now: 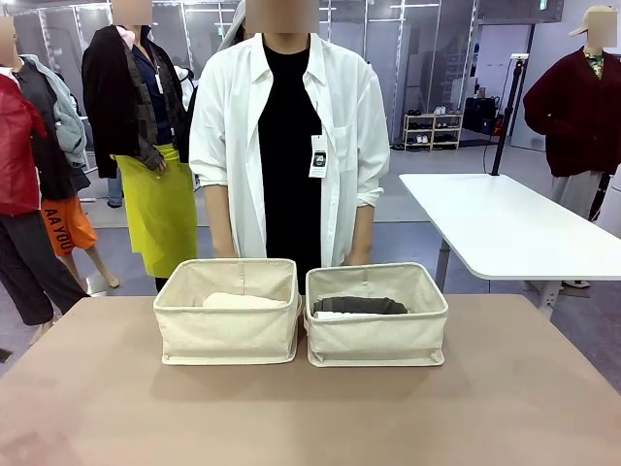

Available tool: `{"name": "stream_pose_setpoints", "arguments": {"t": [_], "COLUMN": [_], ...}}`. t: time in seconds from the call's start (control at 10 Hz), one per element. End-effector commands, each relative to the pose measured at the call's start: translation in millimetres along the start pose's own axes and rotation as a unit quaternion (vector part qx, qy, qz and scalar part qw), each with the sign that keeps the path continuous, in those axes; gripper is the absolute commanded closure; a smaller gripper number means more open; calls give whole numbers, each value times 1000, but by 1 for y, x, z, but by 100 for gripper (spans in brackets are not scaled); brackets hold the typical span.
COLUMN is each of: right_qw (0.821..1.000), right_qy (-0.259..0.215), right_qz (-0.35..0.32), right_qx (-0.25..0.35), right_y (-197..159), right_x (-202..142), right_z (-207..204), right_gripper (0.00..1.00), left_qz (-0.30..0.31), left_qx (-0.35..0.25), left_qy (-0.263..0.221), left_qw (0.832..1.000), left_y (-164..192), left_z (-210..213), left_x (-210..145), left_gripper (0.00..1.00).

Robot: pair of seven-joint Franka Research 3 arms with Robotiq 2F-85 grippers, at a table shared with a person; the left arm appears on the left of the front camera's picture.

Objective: Divide the towels into two baskets.
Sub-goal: Pick up one hotel-folded towel from the bottom of the table and place it in the Fabric basket indicated by the person.

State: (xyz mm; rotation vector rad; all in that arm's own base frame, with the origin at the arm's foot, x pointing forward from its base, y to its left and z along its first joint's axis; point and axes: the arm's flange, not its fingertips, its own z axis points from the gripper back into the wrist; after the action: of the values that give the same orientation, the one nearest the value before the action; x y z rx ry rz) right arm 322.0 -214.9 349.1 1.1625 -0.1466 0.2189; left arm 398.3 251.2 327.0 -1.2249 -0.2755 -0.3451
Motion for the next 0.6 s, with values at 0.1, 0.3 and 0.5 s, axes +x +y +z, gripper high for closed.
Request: {"name": "stream_pose_setpoints", "arguments": {"t": [0.1, 0.3, 0.5], "right_qw": [1000, 1000, 1000], "right_qy": [4, 4, 4], "right_qz": [3, 3, 3], "right_qx": [-1, -1, -1], "right_y": [3, 3, 3], "right_x": [-3, -3, -3], "right_z": [1, 1, 1], "right_gripper": [0, 0, 0], "left_qz": [26, 20, 20], "left_qx": [6, 5, 5], "left_qy": [-2, -9, -9], "left_qw": [1000, 1000, 1000], "left_y": [9, 16, 16], "left_z": [24, 13, 13], "left_x": [-4, -12, -12], "left_gripper": [0, 0, 0]}}
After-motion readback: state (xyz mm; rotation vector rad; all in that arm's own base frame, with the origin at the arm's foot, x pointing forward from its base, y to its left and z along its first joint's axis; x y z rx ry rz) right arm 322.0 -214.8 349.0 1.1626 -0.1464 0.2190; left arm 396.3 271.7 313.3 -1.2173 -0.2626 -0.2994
